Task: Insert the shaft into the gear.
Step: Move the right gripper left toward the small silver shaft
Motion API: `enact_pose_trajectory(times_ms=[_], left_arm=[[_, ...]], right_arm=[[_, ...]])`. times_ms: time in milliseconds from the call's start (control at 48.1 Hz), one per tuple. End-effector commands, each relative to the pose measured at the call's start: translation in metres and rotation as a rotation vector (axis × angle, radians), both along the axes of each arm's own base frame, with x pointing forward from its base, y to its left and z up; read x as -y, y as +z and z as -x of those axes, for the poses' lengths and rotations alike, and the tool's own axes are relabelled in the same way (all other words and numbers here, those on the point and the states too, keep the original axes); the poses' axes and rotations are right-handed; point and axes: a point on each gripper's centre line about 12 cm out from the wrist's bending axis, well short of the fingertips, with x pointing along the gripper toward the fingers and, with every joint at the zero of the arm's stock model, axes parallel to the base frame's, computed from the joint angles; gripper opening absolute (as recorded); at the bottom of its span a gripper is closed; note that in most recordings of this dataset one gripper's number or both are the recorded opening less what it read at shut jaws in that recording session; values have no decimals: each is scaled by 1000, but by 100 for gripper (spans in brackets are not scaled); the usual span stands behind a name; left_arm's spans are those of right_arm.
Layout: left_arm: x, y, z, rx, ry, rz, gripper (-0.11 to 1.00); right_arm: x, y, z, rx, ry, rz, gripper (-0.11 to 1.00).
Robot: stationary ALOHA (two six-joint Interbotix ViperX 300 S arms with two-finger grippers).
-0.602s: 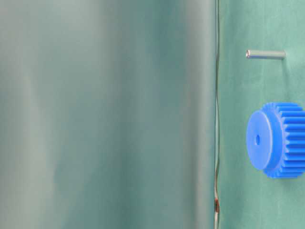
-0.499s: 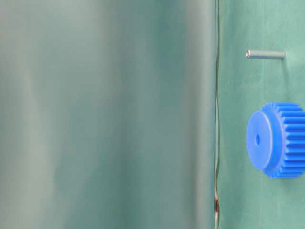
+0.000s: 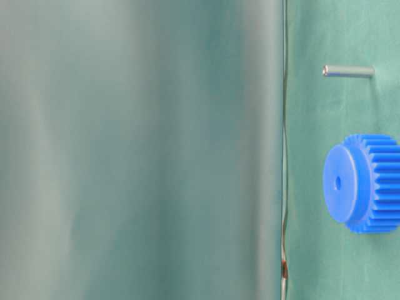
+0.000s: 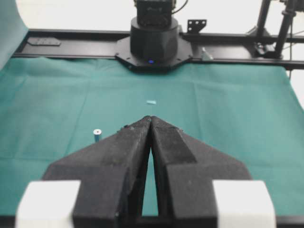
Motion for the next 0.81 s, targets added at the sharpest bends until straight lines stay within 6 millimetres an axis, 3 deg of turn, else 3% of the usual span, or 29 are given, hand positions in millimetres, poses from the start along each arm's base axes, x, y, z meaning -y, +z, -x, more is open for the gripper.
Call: enact_pose_trajectory(times_ms=[0, 104, 312, 602, 789], left_arm=[[0, 10, -3, 23, -1, -6, 0], [0, 9, -3, 20, -2, -4, 0], [0, 9, -3, 20, -1, -4, 0], [0, 8, -3, 15, -2, -3, 0], [0, 7, -3, 12, -2, -4, 0]], right_arm=[[7, 6, -7, 27, -28, -10, 6], [15, -3, -16, 13, -63, -22, 23], [30, -39, -41, -81, -115, -52, 81], [50, -97, -72, -196, -206, -125, 76], [58, -121, -84, -230, -252, -152, 76]])
